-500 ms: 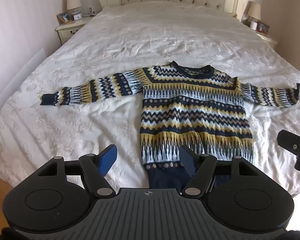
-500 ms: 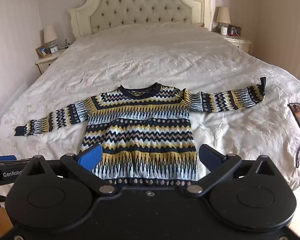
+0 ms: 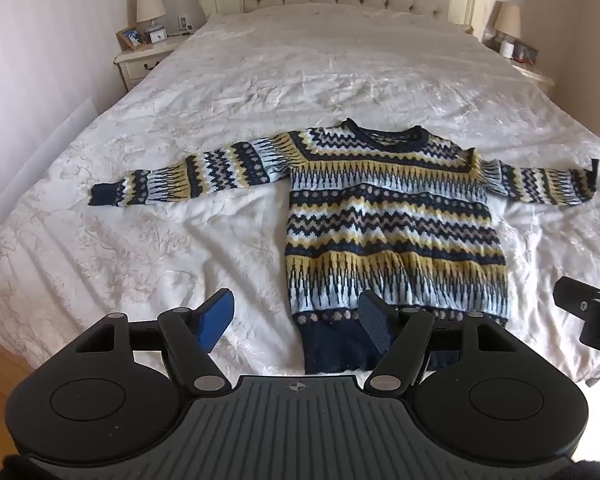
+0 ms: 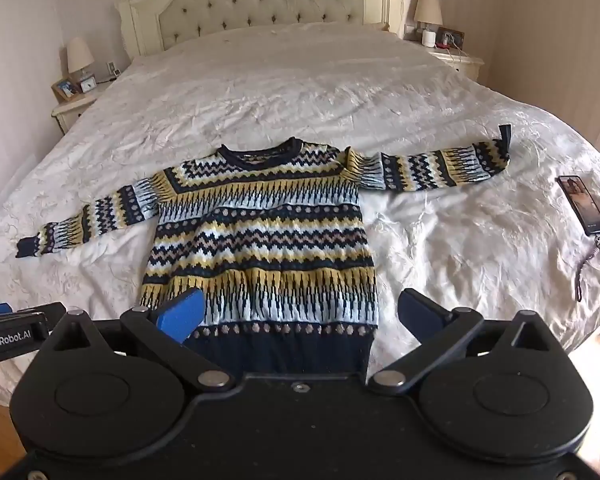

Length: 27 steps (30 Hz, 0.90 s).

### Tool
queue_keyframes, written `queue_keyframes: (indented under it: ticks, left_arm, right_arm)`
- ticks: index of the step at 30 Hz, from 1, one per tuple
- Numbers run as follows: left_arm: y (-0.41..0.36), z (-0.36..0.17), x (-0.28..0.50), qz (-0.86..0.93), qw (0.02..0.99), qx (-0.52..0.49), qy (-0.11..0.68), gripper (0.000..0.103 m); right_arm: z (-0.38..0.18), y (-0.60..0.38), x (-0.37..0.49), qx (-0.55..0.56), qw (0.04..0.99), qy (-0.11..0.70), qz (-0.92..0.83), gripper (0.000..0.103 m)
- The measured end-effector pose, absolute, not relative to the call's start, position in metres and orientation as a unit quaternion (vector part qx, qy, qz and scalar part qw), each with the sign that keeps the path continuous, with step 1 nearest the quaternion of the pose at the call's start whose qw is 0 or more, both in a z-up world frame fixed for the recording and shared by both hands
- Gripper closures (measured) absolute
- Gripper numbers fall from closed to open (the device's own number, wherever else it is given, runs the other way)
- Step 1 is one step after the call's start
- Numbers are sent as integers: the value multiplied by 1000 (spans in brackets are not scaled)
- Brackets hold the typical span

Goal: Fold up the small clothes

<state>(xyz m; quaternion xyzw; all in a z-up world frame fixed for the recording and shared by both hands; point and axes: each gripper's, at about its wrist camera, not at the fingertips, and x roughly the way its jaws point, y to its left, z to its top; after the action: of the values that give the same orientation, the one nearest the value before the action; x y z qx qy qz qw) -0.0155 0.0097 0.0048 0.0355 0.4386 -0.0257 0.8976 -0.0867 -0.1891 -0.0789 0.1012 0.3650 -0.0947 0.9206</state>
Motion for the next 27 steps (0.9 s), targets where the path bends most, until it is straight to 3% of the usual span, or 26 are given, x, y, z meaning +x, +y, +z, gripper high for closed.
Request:
queue_keyframes:
  ticks: [27]
  left_arm:
    - [-6,3,-25,-41,900,54,430,35]
  right_arm:
    - [-75,-192,-96,105,917,368,-110,1]
